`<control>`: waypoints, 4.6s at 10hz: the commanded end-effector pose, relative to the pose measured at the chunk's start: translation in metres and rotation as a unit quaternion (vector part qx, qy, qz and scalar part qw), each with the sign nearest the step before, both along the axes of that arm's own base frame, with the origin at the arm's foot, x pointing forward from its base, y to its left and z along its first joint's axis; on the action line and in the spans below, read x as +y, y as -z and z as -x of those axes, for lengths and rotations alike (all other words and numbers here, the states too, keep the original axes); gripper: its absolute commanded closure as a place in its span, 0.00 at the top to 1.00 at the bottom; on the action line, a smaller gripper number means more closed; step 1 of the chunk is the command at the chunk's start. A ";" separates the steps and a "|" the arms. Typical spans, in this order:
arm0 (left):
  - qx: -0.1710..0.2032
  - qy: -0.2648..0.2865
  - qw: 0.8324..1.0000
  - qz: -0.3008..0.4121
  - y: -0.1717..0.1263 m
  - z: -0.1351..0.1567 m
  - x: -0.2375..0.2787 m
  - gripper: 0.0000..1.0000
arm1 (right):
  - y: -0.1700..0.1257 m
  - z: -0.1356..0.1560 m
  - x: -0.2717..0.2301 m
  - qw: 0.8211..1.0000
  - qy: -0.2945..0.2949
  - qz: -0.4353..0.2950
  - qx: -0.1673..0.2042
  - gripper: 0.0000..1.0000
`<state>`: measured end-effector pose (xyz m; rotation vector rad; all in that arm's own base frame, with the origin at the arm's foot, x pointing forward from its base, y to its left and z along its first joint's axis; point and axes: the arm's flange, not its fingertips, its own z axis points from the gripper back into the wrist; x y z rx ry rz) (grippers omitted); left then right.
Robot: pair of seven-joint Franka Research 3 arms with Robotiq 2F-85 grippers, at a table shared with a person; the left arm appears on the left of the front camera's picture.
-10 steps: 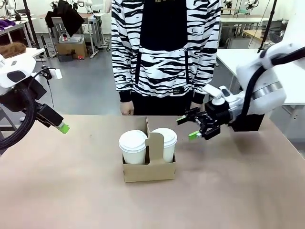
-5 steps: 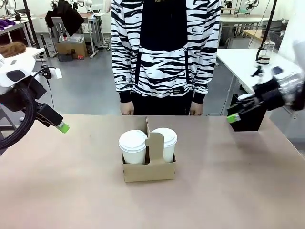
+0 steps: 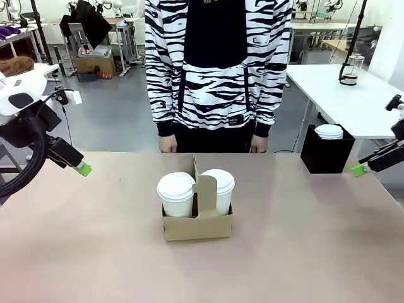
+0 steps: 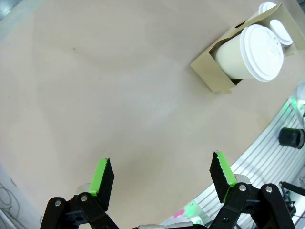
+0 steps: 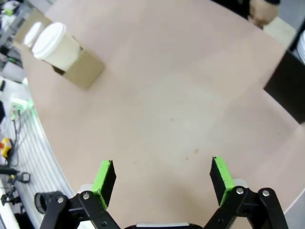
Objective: Pour a drink into a cup and package it in a carrier.
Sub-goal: Insert the held 600 ml Paper Cup into the Cup Carrier.
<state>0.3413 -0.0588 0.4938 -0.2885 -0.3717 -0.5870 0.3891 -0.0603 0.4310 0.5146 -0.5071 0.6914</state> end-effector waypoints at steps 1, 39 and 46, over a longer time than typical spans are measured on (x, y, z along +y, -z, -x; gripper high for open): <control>0.003 0.005 1.000 0.004 0.001 0.001 0.002 1.00 | -0.001 -0.003 0.005 1.000 -0.014 -0.012 -0.004 1.00; 0.003 0.005 1.000 0.004 0.001 0.001 0.002 1.00 | -0.001 -0.003 0.005 1.000 -0.014 -0.012 -0.004 1.00; 0.003 0.005 1.000 0.004 0.001 0.001 0.002 1.00 | -0.001 -0.003 0.005 1.000 -0.014 -0.012 -0.004 1.00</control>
